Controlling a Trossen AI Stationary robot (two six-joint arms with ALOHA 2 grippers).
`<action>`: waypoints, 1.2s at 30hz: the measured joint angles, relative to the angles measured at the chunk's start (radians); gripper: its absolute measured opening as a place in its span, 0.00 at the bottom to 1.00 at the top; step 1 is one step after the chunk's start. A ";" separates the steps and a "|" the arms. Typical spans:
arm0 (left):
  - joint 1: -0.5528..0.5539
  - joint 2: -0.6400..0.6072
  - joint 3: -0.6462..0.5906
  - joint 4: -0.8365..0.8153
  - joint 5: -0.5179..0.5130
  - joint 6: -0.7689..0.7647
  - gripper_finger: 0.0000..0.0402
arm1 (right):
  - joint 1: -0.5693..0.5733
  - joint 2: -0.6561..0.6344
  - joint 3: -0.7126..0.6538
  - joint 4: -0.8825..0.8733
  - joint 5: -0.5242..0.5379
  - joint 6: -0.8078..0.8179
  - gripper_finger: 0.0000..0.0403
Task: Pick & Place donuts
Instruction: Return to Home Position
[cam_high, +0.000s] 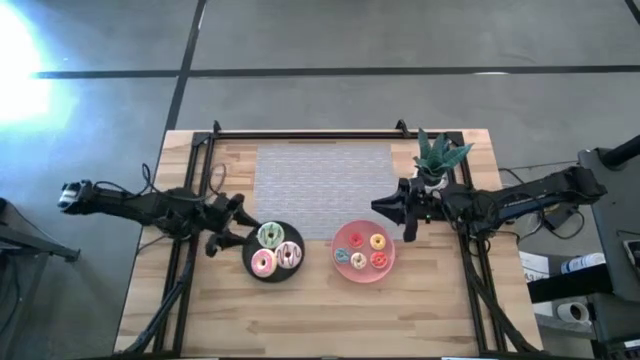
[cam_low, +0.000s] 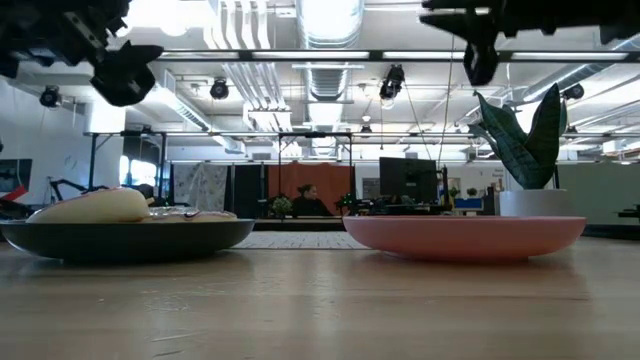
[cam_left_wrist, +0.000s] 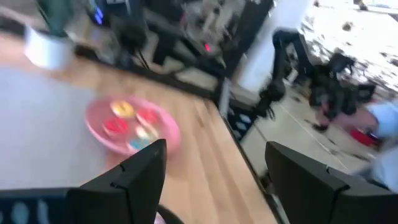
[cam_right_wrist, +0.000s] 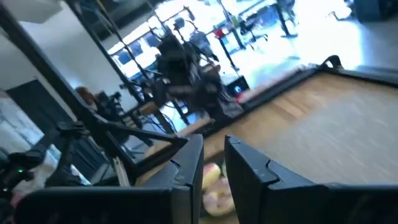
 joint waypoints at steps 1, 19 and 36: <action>0.020 -0.011 0.001 -0.002 0.000 0.015 0.62 | -0.003 -0.003 -0.018 -0.002 0.002 0.010 0.15; 0.127 -0.176 -0.242 0.058 0.051 -0.051 0.62 | -0.019 -0.001 -0.318 -0.011 0.001 0.121 0.15; 0.124 -0.186 -0.243 -0.074 -0.057 -0.071 0.62 | -0.019 -0.001 -0.420 -0.028 0.000 0.127 0.15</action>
